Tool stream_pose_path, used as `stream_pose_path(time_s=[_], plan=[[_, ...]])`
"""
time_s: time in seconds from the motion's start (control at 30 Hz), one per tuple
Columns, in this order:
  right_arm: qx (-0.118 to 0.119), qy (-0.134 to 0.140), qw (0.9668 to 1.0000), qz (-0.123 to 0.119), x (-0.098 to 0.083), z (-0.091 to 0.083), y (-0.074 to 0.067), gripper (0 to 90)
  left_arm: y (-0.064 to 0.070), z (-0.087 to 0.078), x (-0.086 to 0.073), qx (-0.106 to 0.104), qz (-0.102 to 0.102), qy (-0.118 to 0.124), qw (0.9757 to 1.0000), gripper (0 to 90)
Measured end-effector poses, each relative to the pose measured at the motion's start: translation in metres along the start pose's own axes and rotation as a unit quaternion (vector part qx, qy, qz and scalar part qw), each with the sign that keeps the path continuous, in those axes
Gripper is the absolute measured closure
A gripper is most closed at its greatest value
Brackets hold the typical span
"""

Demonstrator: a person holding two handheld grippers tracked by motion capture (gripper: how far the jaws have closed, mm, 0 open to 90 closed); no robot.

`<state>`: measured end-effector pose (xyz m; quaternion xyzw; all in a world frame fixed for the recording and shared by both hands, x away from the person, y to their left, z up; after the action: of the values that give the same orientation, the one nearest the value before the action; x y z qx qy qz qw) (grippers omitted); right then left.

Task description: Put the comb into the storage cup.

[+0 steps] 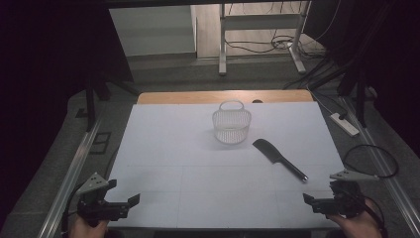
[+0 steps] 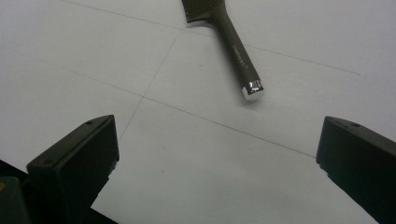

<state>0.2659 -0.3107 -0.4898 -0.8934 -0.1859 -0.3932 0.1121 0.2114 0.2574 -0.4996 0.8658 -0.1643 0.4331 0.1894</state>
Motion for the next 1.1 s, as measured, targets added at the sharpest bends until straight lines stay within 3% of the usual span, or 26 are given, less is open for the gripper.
stream_pose_path(time_s=[0.1, 0.63, 1.1], plan=[[0.001, 0.002, 1.0000, 0.003, -0.0001, -0.0004, 0.0001, 0.0, 0.0008, -0.0001, 0.0011, -0.003, -0.002, 0.007, 1.0000, 0.0], [0.011, 0.004, 0.9999, -0.005, 0.0001, -0.0007, -0.0023, 0.0, 0.0004, 0.0022, 0.0000, -0.017, -0.006, -0.004, 0.9998, 0.0], [0.005, 0.008, 0.9999, -0.009, 0.0009, -0.0018, -0.0028, 0.0, 0.0005, 0.0029, -0.0001, -0.019, -0.006, -0.005, 0.9998, 0.0]])
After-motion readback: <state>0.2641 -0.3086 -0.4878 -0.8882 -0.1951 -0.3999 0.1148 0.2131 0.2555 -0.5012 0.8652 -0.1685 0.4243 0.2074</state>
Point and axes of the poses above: each handheld gripper's, and its own axes: z roughly forward along the jaws, x roughly out of its top, y roughly to its right, the point moved 6 cm from there along z, roughly forward along the jaws, and after that the axes turned 8 degrees about y, right-handed, at the moved point
